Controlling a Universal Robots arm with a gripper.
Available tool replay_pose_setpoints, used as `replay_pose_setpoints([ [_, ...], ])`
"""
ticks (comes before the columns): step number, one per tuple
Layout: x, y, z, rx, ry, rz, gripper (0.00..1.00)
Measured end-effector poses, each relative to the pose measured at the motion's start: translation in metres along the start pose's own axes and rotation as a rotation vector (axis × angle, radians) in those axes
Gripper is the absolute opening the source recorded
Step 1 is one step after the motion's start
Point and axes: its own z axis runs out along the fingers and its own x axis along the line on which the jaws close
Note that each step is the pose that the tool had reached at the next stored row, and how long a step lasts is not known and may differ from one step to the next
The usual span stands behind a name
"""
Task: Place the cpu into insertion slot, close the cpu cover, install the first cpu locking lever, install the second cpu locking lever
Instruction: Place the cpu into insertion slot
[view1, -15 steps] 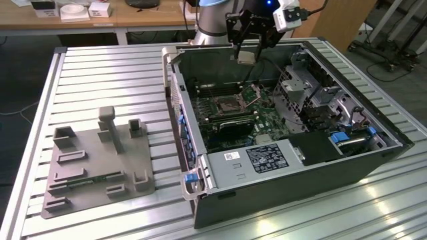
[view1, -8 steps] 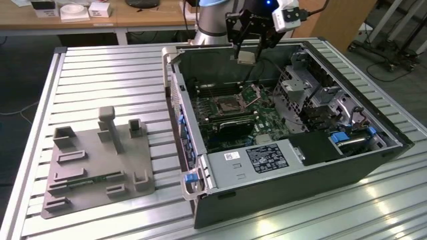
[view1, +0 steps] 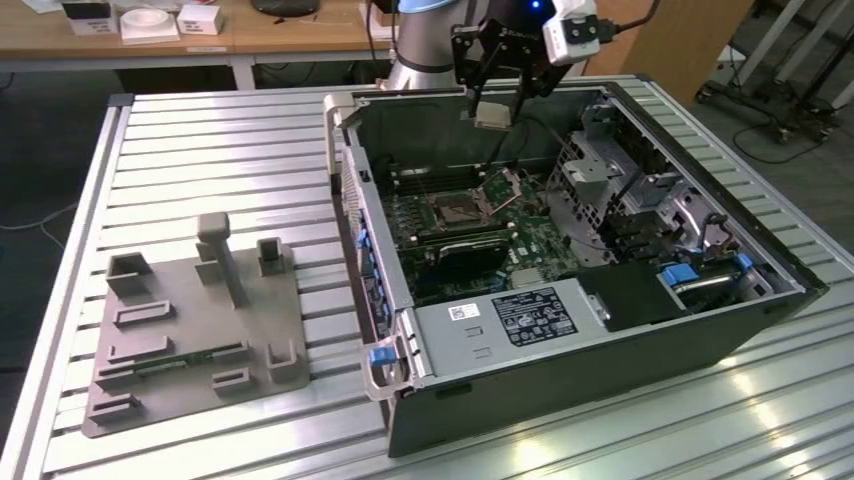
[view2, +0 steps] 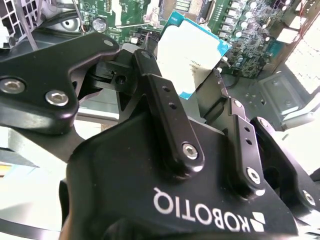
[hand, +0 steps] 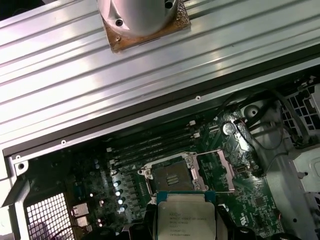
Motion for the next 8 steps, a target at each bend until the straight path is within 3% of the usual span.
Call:
replay_pose_setpoints([
  [8,0.0,0.0,0.0002,-0.0006,-0.0025,0.028,0.54],
])
